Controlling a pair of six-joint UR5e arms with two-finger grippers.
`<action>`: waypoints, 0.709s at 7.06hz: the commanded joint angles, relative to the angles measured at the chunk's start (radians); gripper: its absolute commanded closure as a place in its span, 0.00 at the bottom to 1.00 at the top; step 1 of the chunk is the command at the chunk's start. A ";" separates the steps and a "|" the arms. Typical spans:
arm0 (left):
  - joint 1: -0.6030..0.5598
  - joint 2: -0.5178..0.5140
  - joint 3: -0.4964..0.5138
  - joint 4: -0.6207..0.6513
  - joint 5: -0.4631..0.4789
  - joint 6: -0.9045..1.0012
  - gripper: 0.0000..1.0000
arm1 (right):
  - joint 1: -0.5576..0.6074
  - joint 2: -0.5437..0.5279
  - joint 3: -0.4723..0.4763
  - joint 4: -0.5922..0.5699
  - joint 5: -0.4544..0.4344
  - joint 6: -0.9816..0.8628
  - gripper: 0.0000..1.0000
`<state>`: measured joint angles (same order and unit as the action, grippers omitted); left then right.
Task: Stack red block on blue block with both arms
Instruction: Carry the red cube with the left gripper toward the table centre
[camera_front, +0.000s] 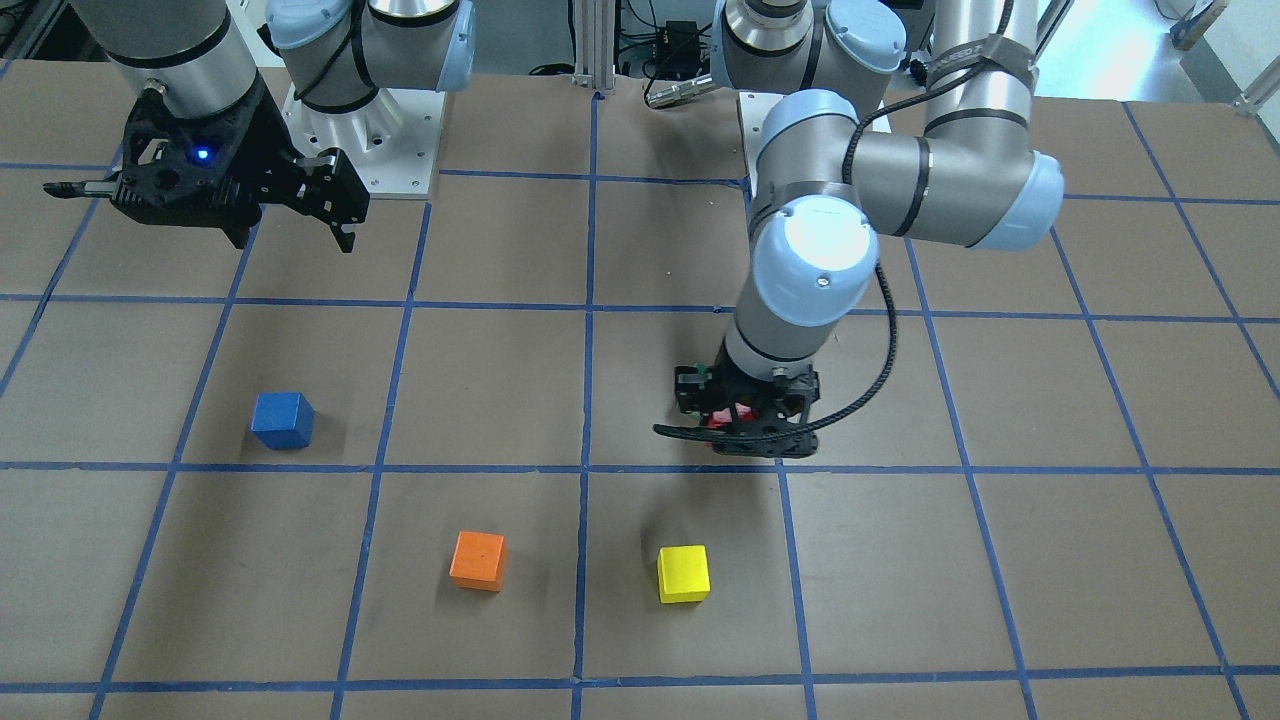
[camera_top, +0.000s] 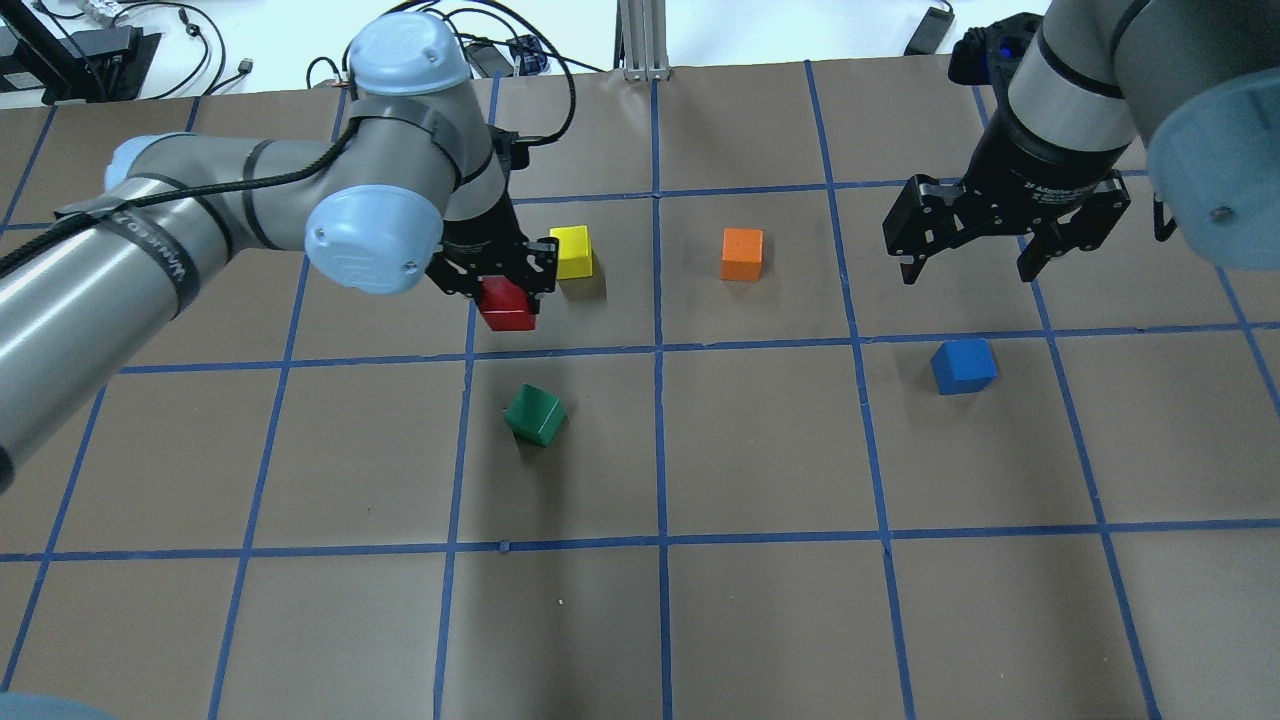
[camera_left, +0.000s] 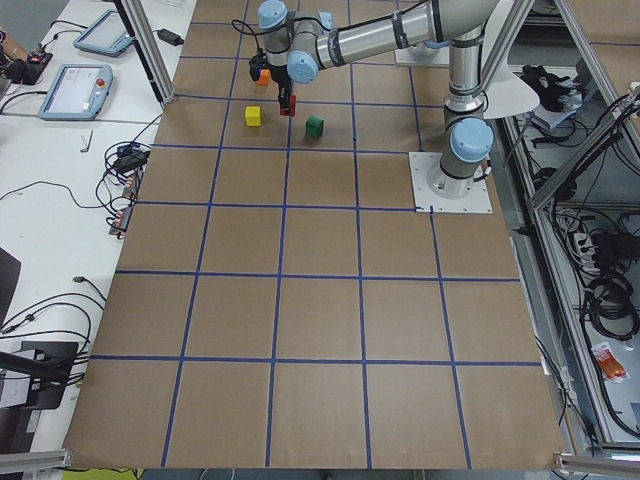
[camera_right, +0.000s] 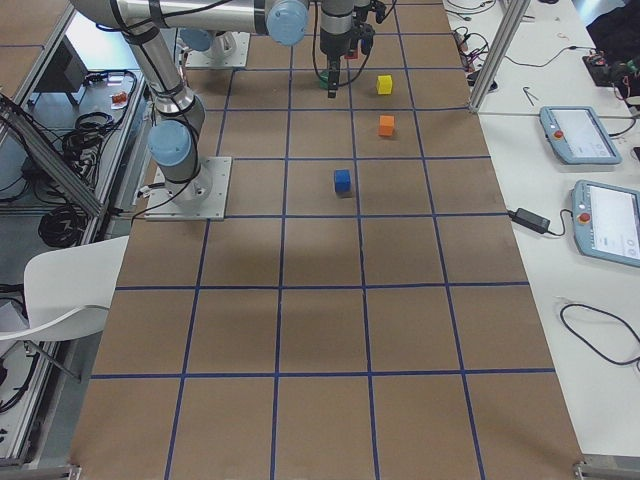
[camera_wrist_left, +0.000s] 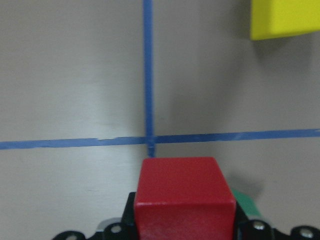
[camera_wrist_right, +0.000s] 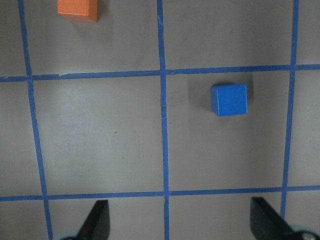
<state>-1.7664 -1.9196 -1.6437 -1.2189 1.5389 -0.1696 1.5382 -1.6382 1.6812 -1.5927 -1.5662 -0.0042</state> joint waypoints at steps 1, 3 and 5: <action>-0.135 -0.105 0.025 0.140 -0.028 -0.135 1.00 | -0.001 0.000 0.000 0.000 0.000 0.000 0.00; -0.172 -0.185 0.038 0.229 -0.026 -0.242 1.00 | -0.003 0.001 0.000 -0.001 0.000 -0.003 0.00; -0.196 -0.213 0.032 0.231 -0.017 -0.249 0.69 | -0.003 0.001 0.000 -0.001 0.000 -0.002 0.00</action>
<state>-1.9501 -2.1128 -1.6076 -0.9961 1.5189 -0.4069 1.5358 -1.6370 1.6812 -1.5936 -1.5662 -0.0070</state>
